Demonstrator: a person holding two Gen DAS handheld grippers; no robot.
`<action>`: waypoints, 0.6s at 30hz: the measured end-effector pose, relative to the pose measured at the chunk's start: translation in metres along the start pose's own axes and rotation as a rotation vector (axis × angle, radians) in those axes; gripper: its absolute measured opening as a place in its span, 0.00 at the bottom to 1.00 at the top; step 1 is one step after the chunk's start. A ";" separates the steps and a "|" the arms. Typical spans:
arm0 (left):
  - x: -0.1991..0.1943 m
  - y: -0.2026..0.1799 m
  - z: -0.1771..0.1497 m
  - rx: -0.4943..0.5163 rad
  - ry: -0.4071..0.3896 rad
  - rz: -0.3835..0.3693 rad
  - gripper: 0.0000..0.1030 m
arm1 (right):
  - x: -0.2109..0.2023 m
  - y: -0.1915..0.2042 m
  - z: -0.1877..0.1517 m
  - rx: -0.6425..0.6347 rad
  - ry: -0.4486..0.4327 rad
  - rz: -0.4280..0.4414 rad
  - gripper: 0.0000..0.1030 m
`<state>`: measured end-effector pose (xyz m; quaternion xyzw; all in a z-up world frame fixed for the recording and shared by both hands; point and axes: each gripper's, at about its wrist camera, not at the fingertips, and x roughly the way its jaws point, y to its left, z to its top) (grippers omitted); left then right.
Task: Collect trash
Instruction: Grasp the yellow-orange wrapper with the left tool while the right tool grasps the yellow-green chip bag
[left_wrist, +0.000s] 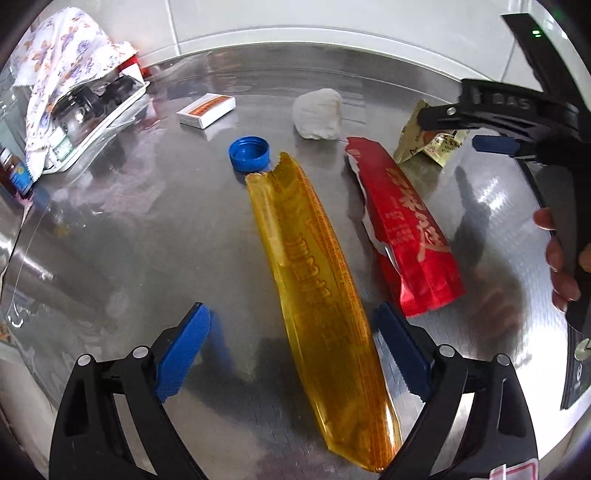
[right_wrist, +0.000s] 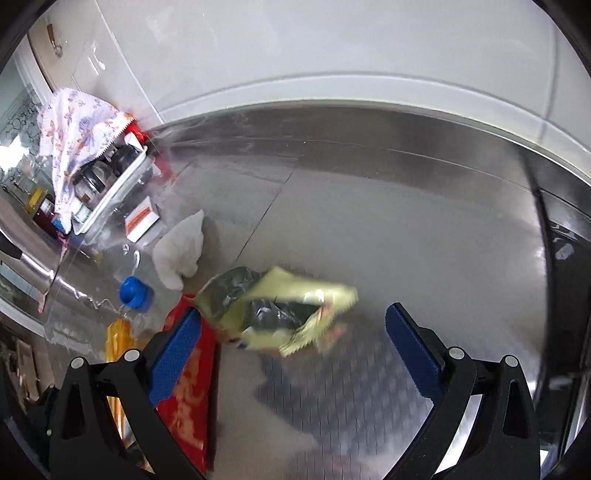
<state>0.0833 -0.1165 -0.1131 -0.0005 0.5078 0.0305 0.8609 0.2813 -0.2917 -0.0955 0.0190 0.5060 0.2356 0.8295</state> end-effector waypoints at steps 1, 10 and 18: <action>0.000 0.000 0.001 -0.004 -0.001 0.003 0.89 | 0.005 0.001 0.001 -0.004 0.007 -0.006 0.96; 0.003 0.003 0.005 -0.007 -0.017 0.002 0.80 | 0.011 0.005 0.001 -0.025 -0.019 -0.006 0.69; -0.006 -0.010 0.005 0.099 -0.028 -0.062 0.21 | -0.010 0.012 -0.003 -0.046 -0.059 -0.022 0.45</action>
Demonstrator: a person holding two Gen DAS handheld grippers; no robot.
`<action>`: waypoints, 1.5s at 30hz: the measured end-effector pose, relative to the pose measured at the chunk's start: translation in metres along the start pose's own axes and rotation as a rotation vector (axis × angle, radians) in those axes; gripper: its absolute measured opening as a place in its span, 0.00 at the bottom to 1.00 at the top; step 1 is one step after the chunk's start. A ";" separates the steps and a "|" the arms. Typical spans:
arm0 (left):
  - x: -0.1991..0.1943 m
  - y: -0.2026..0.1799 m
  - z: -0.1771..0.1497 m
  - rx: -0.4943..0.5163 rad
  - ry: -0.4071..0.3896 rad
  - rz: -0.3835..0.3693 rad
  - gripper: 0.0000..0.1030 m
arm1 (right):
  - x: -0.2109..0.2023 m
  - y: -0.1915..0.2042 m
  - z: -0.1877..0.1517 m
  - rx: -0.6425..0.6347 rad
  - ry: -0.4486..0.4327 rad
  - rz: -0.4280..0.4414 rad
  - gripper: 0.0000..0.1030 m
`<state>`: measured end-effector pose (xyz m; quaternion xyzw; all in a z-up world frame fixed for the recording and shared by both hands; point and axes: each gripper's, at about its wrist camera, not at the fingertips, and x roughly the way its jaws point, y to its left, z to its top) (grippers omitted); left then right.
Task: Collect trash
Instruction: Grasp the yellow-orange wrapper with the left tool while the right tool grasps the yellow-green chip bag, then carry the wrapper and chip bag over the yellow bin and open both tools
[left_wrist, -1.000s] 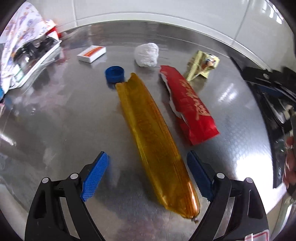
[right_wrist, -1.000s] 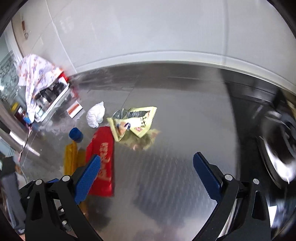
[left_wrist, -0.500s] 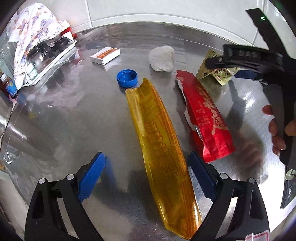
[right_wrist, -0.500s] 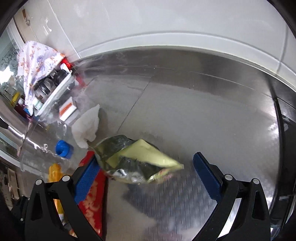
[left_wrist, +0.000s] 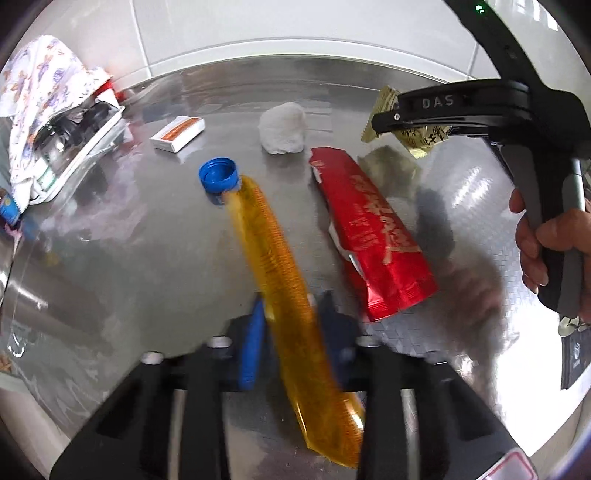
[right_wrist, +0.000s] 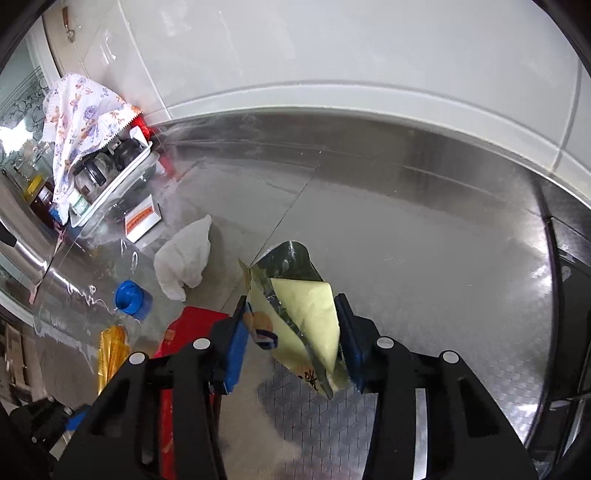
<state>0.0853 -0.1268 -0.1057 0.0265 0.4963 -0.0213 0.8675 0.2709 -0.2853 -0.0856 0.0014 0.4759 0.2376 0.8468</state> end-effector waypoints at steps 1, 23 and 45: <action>-0.001 0.003 0.000 -0.005 0.001 -0.008 0.12 | -0.005 0.000 -0.001 0.007 -0.007 -0.007 0.45; -0.055 0.046 -0.043 0.301 -0.071 -0.232 0.04 | -0.122 0.052 -0.120 0.259 -0.123 -0.241 0.45; -0.126 0.040 -0.165 0.415 -0.072 -0.285 0.04 | -0.212 0.138 -0.288 0.223 -0.088 -0.165 0.45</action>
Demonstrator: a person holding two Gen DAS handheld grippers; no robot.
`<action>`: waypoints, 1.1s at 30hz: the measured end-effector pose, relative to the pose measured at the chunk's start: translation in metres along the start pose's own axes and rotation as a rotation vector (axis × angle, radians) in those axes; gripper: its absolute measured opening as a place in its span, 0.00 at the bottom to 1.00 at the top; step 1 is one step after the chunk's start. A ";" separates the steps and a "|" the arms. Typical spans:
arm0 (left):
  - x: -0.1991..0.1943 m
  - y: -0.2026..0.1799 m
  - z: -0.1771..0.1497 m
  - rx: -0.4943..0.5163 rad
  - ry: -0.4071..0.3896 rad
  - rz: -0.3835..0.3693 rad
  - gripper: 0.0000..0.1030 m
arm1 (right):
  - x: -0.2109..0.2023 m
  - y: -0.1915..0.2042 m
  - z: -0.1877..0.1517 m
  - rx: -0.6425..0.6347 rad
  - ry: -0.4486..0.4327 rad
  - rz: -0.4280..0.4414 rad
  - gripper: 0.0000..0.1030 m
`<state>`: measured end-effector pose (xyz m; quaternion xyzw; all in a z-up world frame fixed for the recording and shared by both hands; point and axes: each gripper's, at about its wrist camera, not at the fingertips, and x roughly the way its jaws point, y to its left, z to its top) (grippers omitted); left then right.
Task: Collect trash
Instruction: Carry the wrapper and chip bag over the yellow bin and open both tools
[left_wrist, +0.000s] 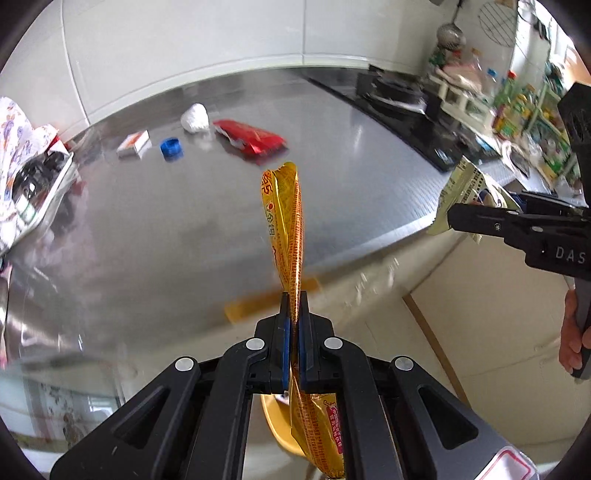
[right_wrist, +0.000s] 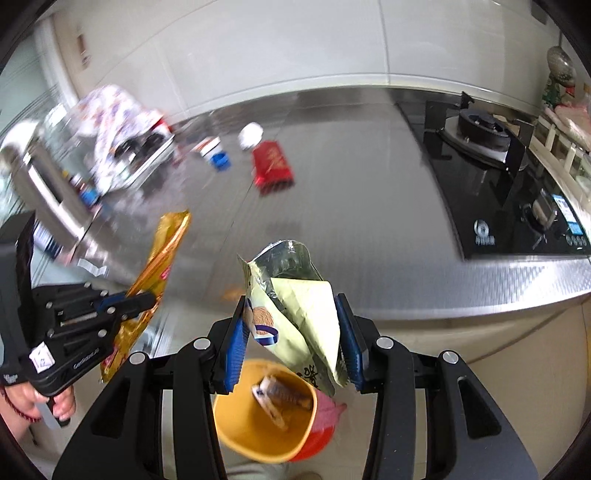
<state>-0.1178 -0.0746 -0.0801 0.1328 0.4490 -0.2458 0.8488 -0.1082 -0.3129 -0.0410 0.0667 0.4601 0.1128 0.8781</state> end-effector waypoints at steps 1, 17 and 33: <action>-0.002 -0.005 -0.007 0.006 0.008 0.004 0.04 | -0.003 0.002 -0.010 -0.014 0.010 0.012 0.45; 0.046 -0.024 -0.125 0.105 0.332 0.016 0.04 | 0.037 0.022 -0.128 -0.157 0.275 0.113 0.46; 0.166 -0.014 -0.185 0.153 0.516 -0.074 0.04 | 0.161 0.019 -0.191 -0.116 0.481 0.103 0.46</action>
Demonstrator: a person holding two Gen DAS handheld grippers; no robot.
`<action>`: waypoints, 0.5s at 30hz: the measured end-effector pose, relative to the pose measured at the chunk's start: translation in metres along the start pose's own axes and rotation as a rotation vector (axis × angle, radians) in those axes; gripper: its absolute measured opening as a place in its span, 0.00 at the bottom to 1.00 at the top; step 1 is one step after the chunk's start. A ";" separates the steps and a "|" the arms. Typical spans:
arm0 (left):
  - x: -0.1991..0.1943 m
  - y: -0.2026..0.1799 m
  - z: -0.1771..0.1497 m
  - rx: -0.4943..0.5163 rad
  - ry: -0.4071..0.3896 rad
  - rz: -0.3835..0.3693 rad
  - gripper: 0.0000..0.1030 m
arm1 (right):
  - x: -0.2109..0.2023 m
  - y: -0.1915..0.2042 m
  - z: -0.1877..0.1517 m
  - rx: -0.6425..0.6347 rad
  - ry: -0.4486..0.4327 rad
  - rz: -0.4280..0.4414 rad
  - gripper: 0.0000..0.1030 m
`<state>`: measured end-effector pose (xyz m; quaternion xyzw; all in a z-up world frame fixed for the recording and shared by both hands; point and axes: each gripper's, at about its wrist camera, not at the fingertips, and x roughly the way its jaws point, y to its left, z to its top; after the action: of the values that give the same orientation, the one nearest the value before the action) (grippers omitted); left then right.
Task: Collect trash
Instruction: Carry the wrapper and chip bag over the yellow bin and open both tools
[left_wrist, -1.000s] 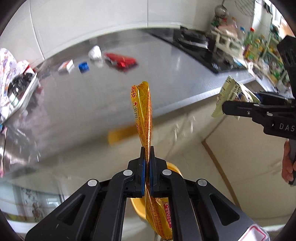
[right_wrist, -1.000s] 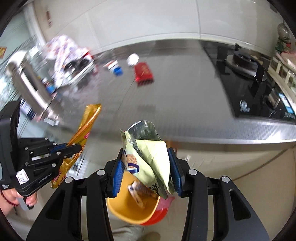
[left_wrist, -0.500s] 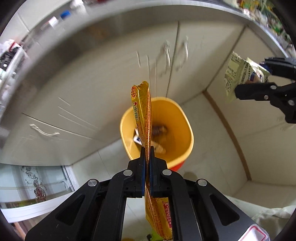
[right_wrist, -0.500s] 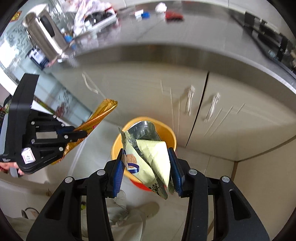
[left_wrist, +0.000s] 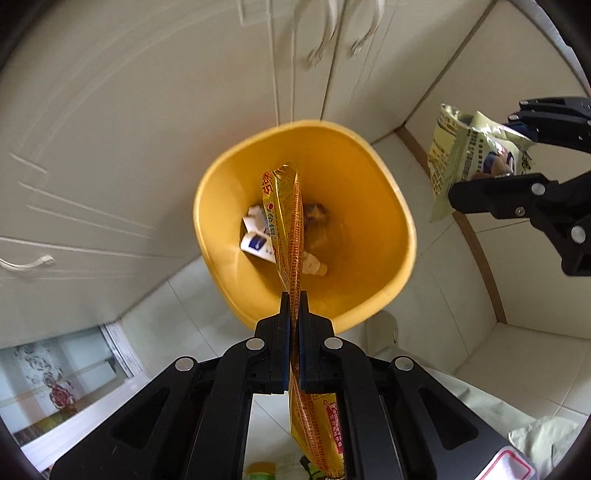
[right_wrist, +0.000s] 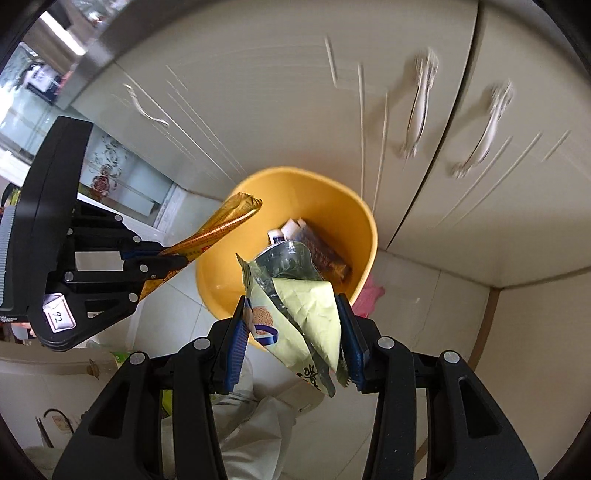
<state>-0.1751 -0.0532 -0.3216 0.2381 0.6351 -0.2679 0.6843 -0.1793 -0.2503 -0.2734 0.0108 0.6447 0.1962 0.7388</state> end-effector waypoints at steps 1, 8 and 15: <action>0.008 0.003 0.000 -0.009 0.014 -0.008 0.04 | 0.008 -0.002 0.001 0.005 0.013 0.000 0.46; 0.059 0.022 -0.004 -0.070 0.100 -0.085 0.05 | 0.061 -0.014 0.007 0.046 0.090 0.010 0.47; 0.071 0.021 0.003 -0.053 0.086 -0.099 0.05 | 0.083 -0.018 0.013 0.057 0.103 0.033 0.47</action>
<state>-0.1555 -0.0446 -0.3926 0.1993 0.6817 -0.2738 0.6485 -0.1545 -0.2387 -0.3544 0.0326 0.6868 0.1901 0.7008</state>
